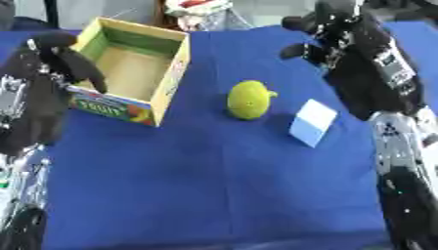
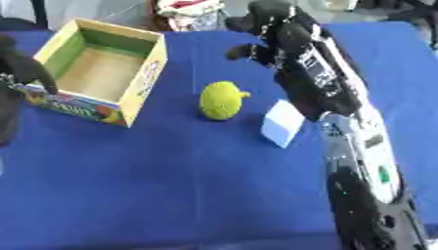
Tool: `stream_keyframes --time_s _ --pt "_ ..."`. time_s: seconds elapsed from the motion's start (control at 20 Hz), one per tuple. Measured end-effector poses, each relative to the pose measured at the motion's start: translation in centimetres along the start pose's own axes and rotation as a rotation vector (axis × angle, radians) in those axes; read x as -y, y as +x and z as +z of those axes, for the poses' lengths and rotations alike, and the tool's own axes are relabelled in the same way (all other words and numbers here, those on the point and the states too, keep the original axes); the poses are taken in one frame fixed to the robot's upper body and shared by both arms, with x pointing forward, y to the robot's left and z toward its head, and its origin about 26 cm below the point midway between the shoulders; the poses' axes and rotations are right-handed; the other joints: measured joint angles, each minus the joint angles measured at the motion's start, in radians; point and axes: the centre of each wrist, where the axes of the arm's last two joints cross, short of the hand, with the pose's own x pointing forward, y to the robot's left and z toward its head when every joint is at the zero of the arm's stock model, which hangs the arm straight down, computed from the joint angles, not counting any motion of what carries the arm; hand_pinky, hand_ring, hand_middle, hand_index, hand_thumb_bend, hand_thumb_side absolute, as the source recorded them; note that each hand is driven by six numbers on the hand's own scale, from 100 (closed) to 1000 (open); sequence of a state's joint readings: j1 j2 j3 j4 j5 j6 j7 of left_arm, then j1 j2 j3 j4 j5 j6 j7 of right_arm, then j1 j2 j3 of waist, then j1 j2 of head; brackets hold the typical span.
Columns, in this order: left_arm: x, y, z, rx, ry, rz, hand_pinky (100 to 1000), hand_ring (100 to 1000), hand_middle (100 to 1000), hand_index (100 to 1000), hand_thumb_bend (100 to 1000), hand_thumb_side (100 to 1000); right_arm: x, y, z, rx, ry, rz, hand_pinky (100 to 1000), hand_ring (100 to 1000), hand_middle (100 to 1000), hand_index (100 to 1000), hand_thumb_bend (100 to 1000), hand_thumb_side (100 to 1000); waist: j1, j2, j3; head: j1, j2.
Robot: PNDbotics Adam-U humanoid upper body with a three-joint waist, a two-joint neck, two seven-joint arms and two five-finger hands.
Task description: Pick up objects on the table and place them in the box.
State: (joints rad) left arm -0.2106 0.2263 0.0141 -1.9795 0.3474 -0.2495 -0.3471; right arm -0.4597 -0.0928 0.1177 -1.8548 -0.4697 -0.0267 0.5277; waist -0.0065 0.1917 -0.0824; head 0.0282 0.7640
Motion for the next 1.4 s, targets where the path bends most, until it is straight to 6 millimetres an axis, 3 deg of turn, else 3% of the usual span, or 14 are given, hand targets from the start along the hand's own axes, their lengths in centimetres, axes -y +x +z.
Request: stream_keyframes --time_s 0.8,1.4 --pt "0.0 0.0 0.0 -0.01 0.009 -0.014 424 511 412 744 100 726 0.0 0.01 -0.01 0.007 0.009 0.007 740 884 703 816 100 470 -0.002 0.0 0.002 -0.003 0.0" --pt "-0.36 0.13 0.1 -0.009 0.052 -0.059 447 544 440 735 100 720 0.78 0.87 -0.37 0.016 0.141 0.127 828 960 780 903 100 470 -0.002 0.0 0.007 -0.005 0.0"
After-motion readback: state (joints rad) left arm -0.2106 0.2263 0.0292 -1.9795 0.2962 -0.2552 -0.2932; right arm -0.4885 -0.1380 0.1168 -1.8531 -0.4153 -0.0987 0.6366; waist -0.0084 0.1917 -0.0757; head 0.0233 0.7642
